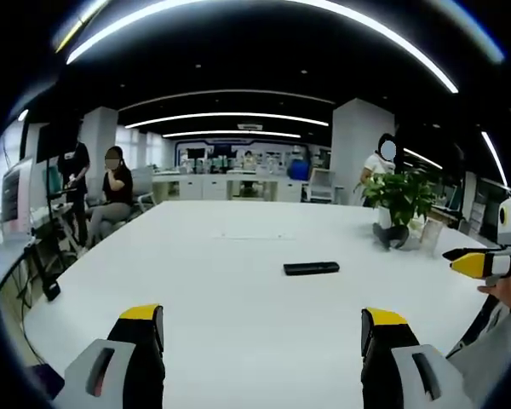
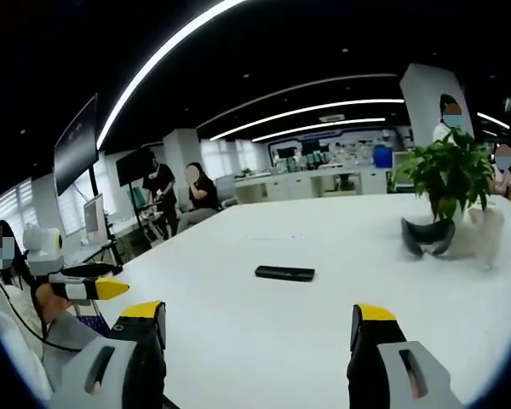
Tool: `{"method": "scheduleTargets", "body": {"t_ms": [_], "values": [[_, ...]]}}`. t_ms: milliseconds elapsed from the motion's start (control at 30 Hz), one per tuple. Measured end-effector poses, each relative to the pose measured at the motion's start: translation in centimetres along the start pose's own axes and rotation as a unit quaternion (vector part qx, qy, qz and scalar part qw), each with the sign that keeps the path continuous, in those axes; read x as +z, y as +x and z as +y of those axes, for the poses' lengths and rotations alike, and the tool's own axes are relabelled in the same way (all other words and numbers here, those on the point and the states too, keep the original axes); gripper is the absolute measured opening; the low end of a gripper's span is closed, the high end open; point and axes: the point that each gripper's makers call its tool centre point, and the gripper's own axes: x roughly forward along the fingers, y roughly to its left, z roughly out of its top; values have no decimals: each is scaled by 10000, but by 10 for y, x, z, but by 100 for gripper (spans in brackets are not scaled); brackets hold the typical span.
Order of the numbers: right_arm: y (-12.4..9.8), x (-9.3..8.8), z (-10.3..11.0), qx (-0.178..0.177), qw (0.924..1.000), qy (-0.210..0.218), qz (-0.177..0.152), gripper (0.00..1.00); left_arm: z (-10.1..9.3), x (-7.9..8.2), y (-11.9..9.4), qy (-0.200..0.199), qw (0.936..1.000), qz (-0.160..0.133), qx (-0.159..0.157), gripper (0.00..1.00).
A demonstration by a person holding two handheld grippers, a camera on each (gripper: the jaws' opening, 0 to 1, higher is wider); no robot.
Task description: Press the specified remote control buttons in sequence, fully releasing each button before pressing the next.
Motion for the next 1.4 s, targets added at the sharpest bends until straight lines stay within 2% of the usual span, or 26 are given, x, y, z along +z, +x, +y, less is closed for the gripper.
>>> {"method": "scheduleTargets", "body": {"t_ms": [1400], "values": [[1, -5, -3, -3, 10000, 0, 73, 87, -1, -1, 1, 65, 10000, 37, 21, 99]]}}
